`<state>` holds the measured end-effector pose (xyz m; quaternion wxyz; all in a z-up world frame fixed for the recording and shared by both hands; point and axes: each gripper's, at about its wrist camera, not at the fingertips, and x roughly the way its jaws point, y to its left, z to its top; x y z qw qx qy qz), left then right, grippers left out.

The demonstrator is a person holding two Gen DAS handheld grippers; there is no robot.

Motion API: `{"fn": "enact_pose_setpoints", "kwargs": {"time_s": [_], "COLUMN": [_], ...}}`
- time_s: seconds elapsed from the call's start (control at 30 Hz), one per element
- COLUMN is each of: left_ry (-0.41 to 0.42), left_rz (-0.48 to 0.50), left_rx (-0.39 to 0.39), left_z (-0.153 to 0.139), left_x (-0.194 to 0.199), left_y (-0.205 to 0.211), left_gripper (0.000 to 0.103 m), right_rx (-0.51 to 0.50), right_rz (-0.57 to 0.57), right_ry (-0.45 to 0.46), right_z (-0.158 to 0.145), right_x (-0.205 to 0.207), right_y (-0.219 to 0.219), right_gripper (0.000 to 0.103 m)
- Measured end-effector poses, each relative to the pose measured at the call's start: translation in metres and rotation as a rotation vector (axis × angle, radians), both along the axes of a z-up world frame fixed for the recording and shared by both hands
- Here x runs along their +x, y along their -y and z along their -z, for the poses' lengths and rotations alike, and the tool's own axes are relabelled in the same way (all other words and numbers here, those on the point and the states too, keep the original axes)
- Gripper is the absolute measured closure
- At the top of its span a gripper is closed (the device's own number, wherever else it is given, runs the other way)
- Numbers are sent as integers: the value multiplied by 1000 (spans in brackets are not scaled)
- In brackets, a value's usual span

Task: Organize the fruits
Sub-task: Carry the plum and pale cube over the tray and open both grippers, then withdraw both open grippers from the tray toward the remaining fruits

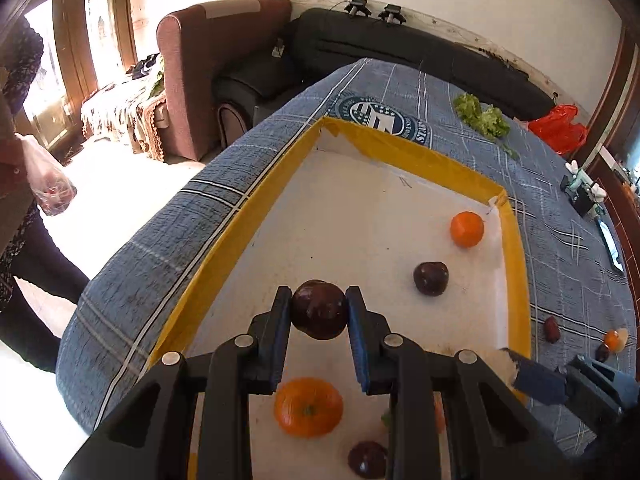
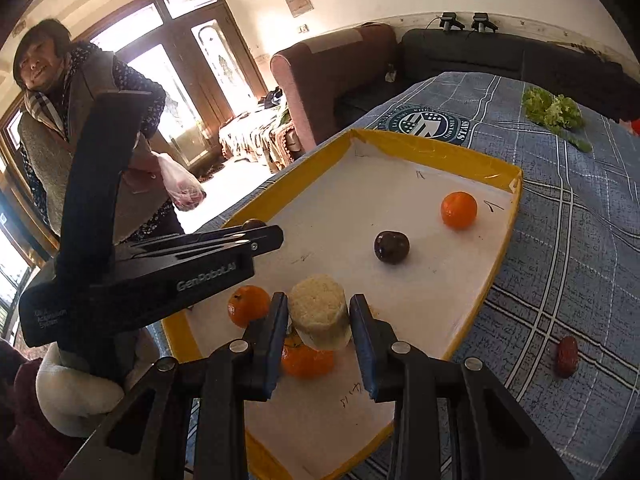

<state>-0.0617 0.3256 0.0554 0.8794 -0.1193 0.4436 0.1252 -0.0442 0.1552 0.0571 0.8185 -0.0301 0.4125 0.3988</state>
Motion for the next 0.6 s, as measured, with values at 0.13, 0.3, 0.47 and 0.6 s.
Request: {"fn": "enact_pose_setpoints", "kwargs": {"time_s": [0.13,0.3,0.47,0.6], "left_ry": [-41,-45,-11,38], "left_rz": [0,-11,-36,-59], "left_rx": [-5,-53,-61,-66], "left_z": [14,19,7,-10], "left_x": [15,16,3,-17], "left_y": [-4,-11,-14,-10], "left_gripper": [77,75,56,40], "right_rx": [-83,-114,-91,-42], "right_rz": [23,30,0,20], "right_ry": [30,43,24,12], "right_z": [11,17,16,9], "right_x": [6,8,5,-1], "right_y": [-13,-19,-19,-6], "right_gripper": [67,67,65,62]}}
